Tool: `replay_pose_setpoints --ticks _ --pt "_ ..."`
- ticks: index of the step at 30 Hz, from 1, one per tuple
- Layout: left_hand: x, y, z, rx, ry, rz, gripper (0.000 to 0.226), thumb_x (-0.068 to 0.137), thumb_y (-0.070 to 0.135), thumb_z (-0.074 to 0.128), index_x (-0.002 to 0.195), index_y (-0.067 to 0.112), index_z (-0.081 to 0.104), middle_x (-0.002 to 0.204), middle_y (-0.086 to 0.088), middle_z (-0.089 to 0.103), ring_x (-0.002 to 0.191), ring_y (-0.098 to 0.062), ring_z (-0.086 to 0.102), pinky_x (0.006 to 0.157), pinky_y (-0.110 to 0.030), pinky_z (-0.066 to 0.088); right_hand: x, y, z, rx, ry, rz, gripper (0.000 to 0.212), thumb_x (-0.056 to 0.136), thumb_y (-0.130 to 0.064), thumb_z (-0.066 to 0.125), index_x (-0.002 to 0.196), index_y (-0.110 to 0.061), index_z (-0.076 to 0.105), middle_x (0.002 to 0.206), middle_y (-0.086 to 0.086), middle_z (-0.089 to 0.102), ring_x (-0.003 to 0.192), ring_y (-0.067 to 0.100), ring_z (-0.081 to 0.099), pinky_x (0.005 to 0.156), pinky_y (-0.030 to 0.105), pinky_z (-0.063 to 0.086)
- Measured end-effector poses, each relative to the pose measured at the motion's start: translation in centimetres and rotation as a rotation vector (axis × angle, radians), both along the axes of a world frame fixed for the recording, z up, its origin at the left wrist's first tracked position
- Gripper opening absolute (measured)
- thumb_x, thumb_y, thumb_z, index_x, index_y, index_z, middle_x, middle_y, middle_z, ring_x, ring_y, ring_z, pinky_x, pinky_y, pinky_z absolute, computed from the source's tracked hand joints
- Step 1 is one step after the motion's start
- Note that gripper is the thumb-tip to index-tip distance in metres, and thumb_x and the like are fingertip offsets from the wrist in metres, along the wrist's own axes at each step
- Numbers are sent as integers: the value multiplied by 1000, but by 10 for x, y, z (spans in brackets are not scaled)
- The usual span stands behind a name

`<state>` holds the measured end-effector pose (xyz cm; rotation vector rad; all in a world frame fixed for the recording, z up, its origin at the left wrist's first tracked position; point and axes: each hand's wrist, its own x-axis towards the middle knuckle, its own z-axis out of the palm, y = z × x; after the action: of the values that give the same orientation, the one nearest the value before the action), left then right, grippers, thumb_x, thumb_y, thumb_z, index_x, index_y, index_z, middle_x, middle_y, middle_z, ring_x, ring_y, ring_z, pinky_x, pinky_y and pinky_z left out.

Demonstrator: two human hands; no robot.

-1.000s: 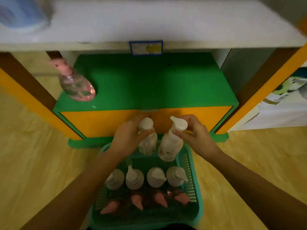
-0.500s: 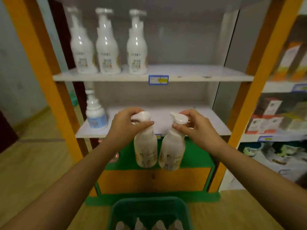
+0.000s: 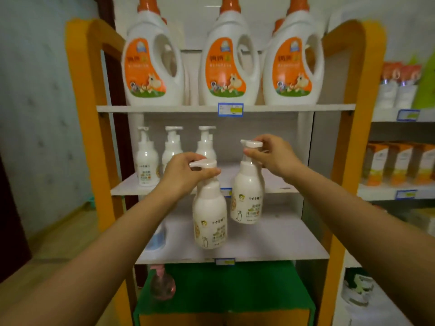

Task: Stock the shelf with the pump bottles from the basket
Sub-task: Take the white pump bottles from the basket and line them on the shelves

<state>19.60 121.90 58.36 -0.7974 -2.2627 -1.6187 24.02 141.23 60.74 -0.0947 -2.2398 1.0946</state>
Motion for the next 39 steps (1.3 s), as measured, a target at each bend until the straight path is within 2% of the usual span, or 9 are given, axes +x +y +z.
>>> replay_pose_setpoints --ticks 5,14,19,24,29,31,34,36,39 --pt "-24 8 20 23 14 1 43 68 27 78 105 10 65 95 -5 69 82 -12 62 66 -19 45 -45 12 27 39 76 -74 34 79 -25 68 108 -11 58 110 10 64 99 24 59 90 40 50" --pt "-63 22 33 159 -12 -29 33 70 19 76 100 10 66 91 -3 68 81 -10 62 70 -20 50 -113 30 21 50 135 -199 34 81 -28 65 112 -15 58 112 9 65 103 27 59 90 40 48" --pt "-79 30 29 185 -21 -35 37 69 19 76 104 11 65 92 -1 68 84 -10 63 68 -19 49 -139 36 16 51 98 -201 35 81 -30 65 112 -15 59 111 11 66 102 29 60 90 42 49" --pt "-83 35 24 210 -12 -46 36 70 19 76 103 15 63 88 4 66 85 -7 62 59 -11 49 -155 40 7 53 65 -196 45 85 -32 58 127 -18 47 122 14 60 110 32 56 94 41 45" --pt "-78 44 20 222 -30 -49 46 68 21 78 109 13 60 98 -2 67 90 -13 64 68 -15 49 -149 42 2 39 -27 -138 58 91 -34 47 142 -17 25 138 17 45 127 34 43 106 48 37" --pt "-75 48 19 234 -39 -62 46 66 21 78 108 12 60 99 -5 68 92 -16 65 71 -20 51 -126 37 -9 87 103 -189 53 93 -31 42 141 -12 29 143 12 40 131 29 37 109 45 33" --pt "-66 56 20 245 -52 -93 51 65 20 80 110 10 60 102 -8 68 94 -19 65 74 -24 53 -74 23 -42 50 257 -70 36 93 -34 43 126 -19 48 125 0 54 112 14 51 97 39 45" --pt "-58 65 21 239 -56 -131 55 64 21 80 114 9 58 103 -9 67 94 -19 65 73 -23 53 -41 16 -67 -45 97 93 47 86 -47 50 126 -24 46 119 -8 53 103 7 53 88 31 50" --pt "-46 81 20 239 -86 -197 54 66 20 79 114 10 57 100 -6 67 89 -14 65 69 -18 54 -18 16 -93 -141 -121 226 78 65 -58 66 132 -30 37 123 -16 51 107 5 54 86 27 50"
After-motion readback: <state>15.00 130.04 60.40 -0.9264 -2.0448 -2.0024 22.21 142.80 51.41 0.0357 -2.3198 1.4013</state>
